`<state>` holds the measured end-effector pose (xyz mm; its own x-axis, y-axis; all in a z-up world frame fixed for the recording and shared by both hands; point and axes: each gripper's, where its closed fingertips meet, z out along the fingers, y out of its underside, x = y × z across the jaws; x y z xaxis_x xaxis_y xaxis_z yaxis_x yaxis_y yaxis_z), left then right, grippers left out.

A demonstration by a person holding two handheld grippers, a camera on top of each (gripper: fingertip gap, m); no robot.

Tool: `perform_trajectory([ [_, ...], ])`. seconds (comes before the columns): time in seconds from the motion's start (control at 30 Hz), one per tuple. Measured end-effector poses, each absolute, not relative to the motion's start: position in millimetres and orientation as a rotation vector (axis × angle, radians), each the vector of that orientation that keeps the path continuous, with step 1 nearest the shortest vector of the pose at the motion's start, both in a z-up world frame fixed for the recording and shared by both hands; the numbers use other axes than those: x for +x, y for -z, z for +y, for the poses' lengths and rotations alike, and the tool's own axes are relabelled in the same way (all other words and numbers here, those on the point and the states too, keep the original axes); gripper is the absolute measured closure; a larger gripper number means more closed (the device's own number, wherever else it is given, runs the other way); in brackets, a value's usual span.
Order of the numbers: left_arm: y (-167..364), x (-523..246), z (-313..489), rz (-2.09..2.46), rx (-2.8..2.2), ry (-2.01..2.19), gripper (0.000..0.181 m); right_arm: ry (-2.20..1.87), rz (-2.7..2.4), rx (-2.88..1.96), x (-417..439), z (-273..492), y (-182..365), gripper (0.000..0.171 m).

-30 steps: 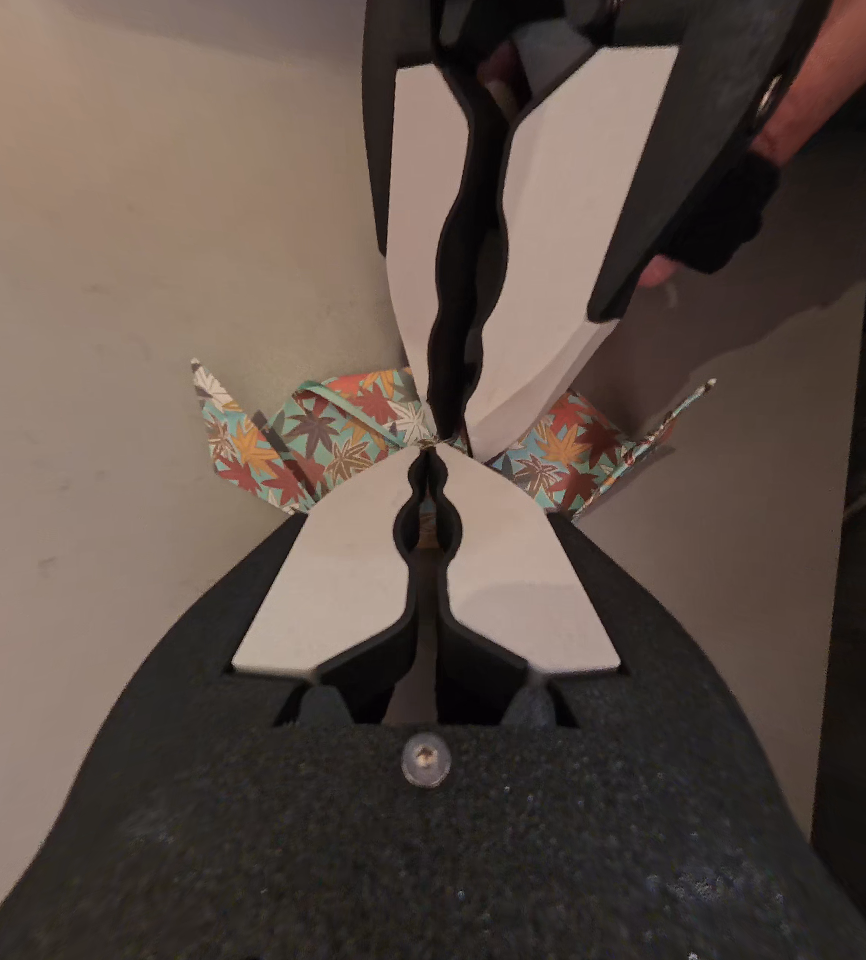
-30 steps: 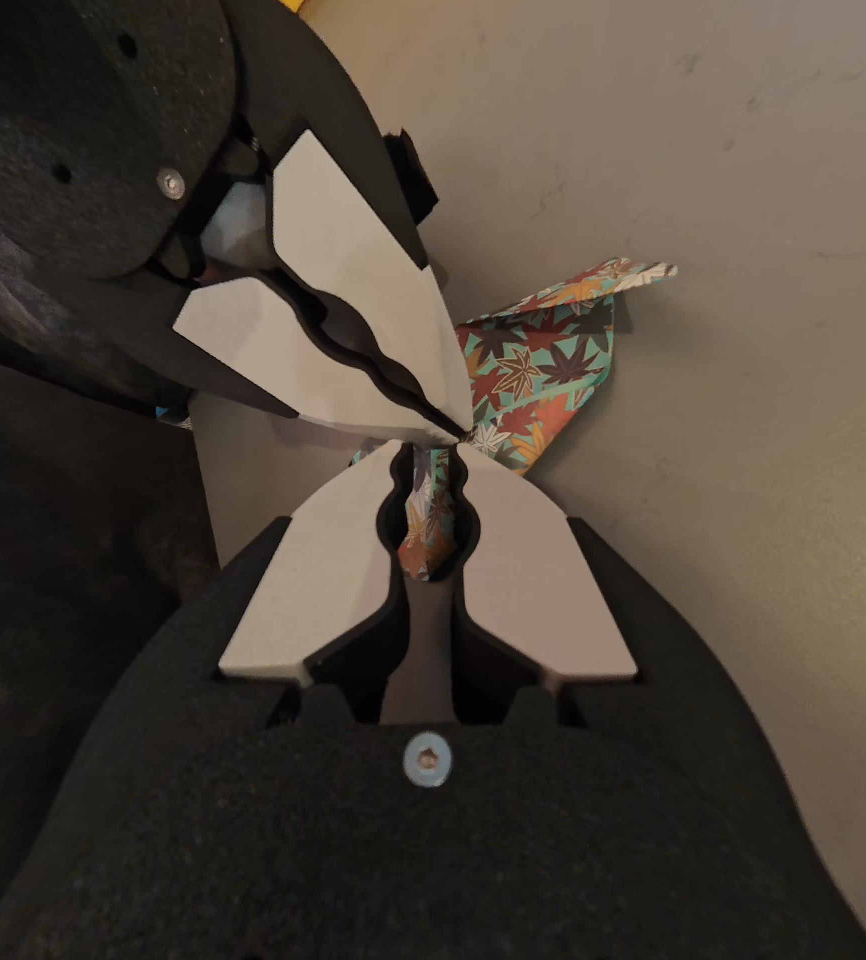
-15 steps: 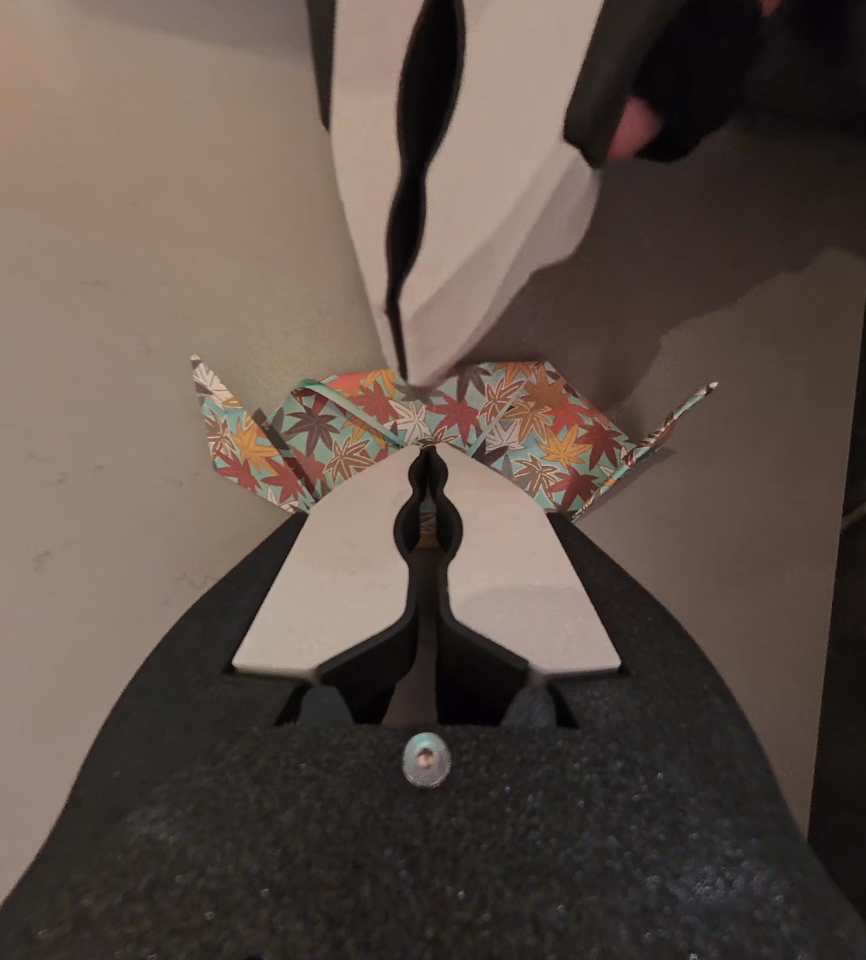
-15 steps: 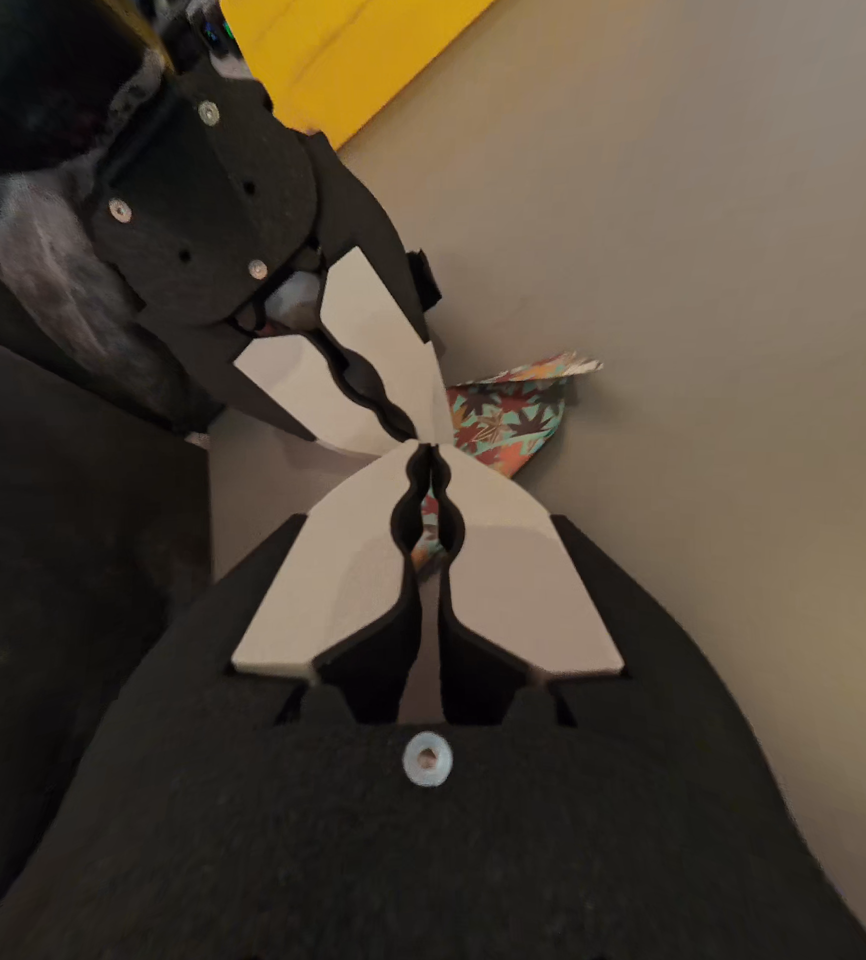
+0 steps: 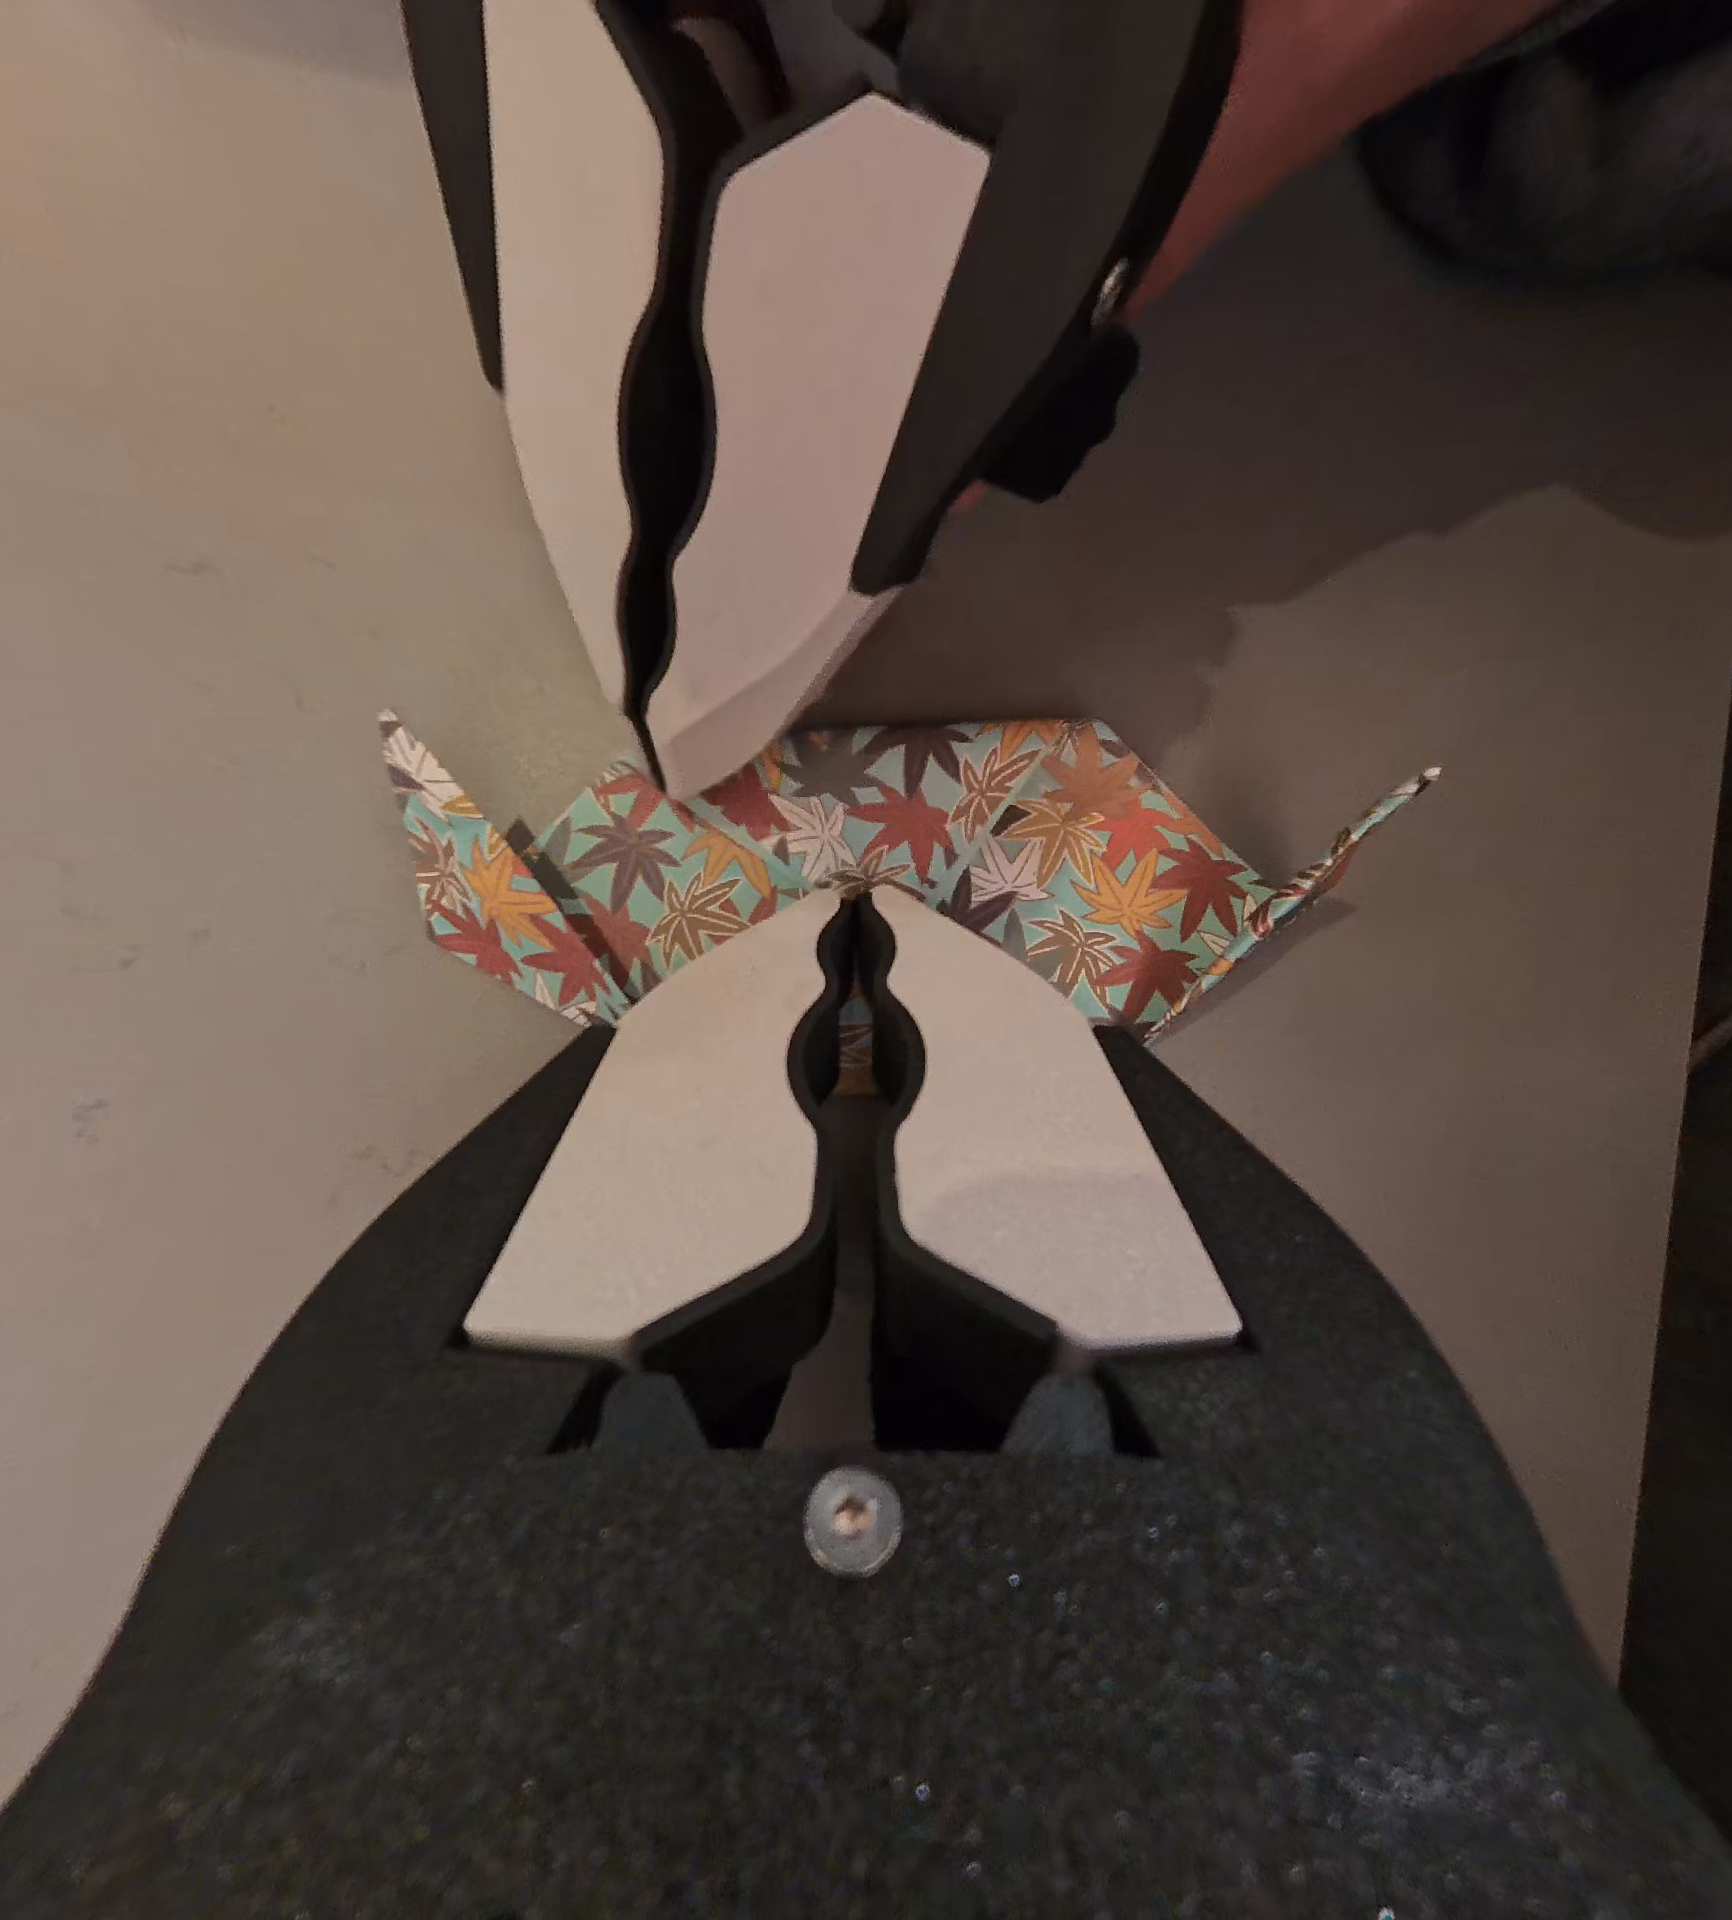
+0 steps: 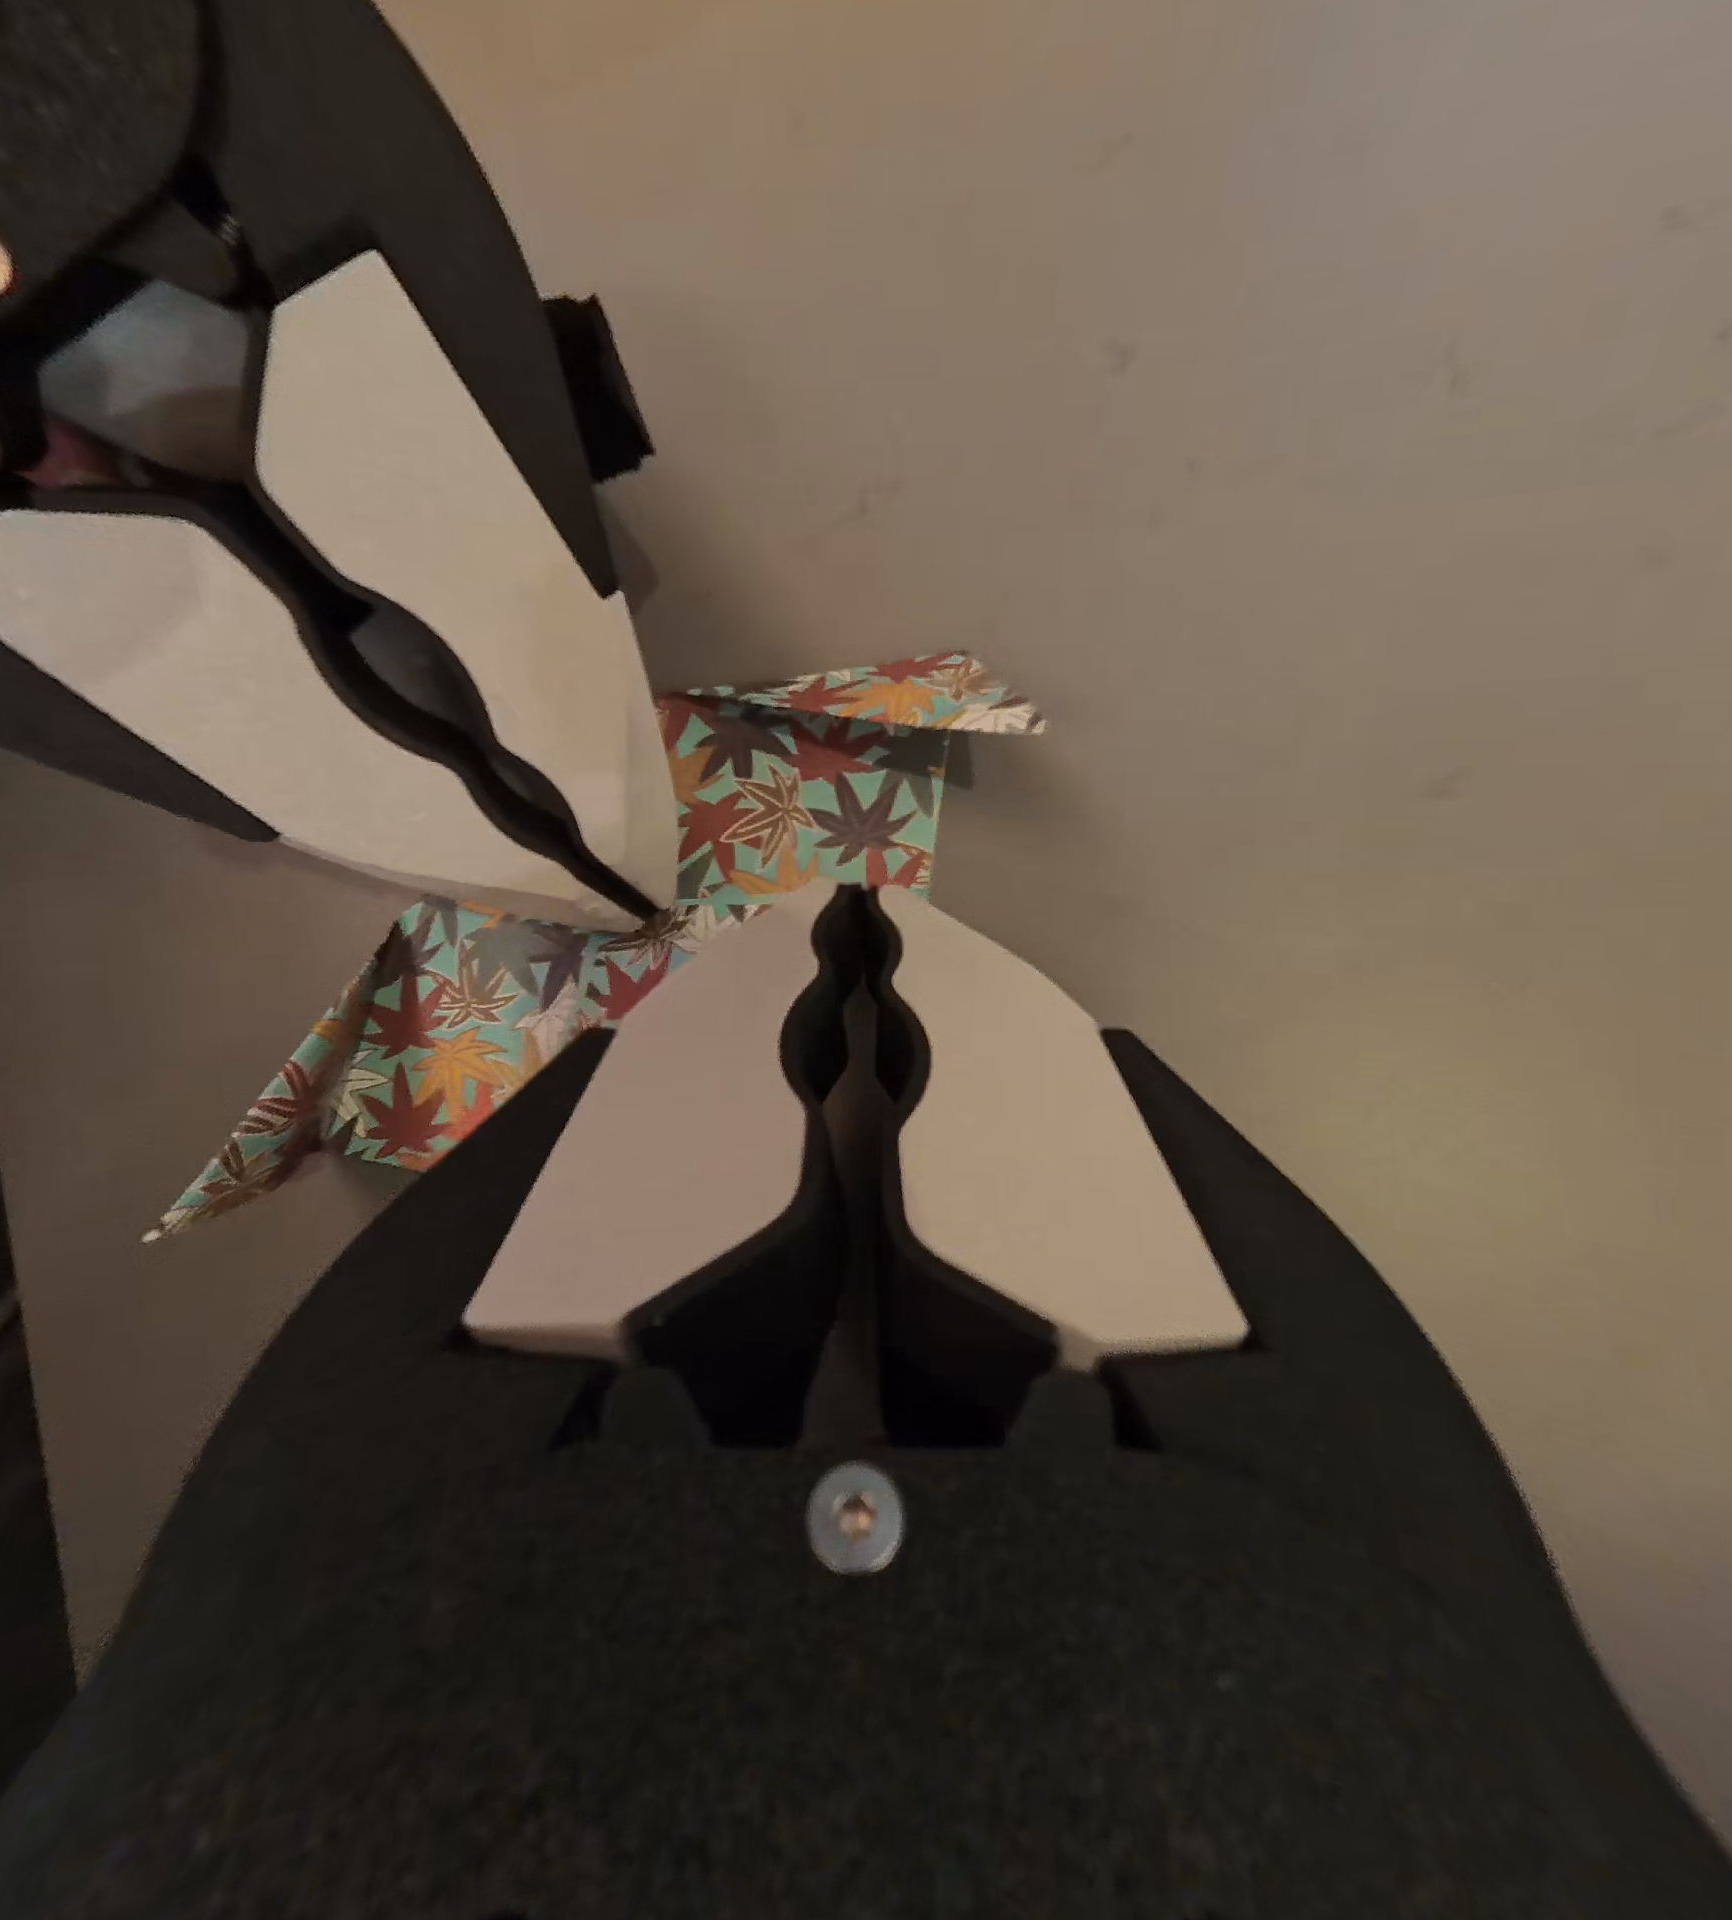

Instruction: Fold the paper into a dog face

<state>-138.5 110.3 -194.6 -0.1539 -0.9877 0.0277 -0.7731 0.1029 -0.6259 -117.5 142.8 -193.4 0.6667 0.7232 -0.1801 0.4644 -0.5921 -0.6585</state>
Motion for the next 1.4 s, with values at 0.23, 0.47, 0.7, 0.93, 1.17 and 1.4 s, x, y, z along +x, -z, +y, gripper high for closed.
perform_trajectory([
  [0.23, 195, -138, 110, 1.986, -1.719, 0.723, 0.181, -0.588, -0.908, -2.307, -113, 151, 193, 0.171],
  [0.47, 195, -138, 111, 1.983, -1.727, 0.733, 0.181, -0.677, -0.953, -2.236, -121, 124, 170, 0.171],
  [0.7, 194, -138, 111, 1.976, -1.737, 0.741, 0.181, -0.608, -1.014, -2.335, -123, 111, 194, 0.171],
  [0.93, 187, -134, 113, 1.921, -1.797, 0.798, 0.181, -0.526, -1.028, -2.289, -122, 111, 194, 0.171],
  [1.17, 184, -110, 124, 1.877, -1.798, 0.738, 0.181, -0.523, -0.995, -2.285, -122, 111, 194, 0.171],
  [1.4, 193, -104, 129, 1.868, -1.819, 0.722, 0.181, -0.516, -0.99, -2.287, -122, 111, 194, 0.171],
])
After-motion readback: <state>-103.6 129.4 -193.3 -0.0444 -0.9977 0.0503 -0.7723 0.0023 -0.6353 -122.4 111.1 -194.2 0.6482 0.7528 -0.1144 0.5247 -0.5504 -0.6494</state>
